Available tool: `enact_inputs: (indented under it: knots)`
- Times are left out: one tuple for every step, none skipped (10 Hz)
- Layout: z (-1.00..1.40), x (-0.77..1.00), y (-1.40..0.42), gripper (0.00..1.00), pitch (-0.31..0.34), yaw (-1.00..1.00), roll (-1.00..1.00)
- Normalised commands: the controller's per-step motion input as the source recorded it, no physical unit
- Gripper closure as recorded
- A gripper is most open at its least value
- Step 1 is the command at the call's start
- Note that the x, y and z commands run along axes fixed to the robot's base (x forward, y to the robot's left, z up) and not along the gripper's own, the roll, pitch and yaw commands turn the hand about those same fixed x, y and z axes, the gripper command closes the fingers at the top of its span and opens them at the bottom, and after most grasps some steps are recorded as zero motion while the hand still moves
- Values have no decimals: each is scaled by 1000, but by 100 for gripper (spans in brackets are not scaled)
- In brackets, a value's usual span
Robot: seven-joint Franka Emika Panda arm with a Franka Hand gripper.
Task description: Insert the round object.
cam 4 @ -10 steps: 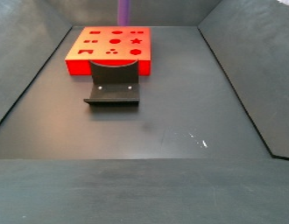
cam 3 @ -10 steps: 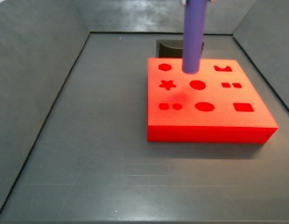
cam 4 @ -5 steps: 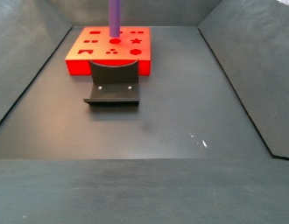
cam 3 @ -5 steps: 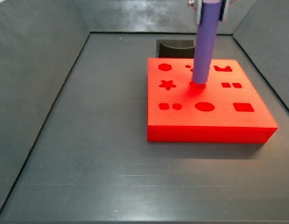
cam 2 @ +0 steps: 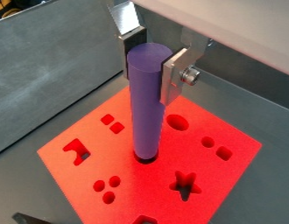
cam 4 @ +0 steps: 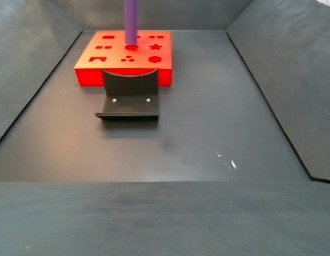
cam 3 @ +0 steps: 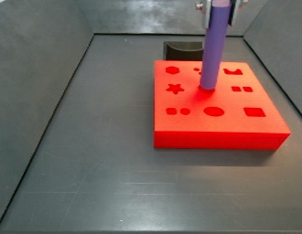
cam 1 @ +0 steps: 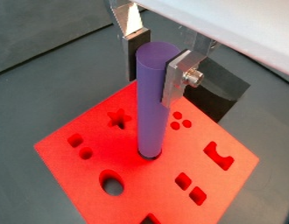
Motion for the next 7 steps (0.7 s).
enact_inputs:
  knots:
    - [-151,291,26,100,0,17,11]
    - [-129,297,0,100,0,29,13]
    - [-120,114,0,100,0,0,6]
    - [-80,0,54,100,0,-63,0]
    - [-11,-77,109,100,0,-69,-60]
    - [0,-157,197,100,-27,-126,-163]
    - [0,-140,191,100,-41,-106,-203]
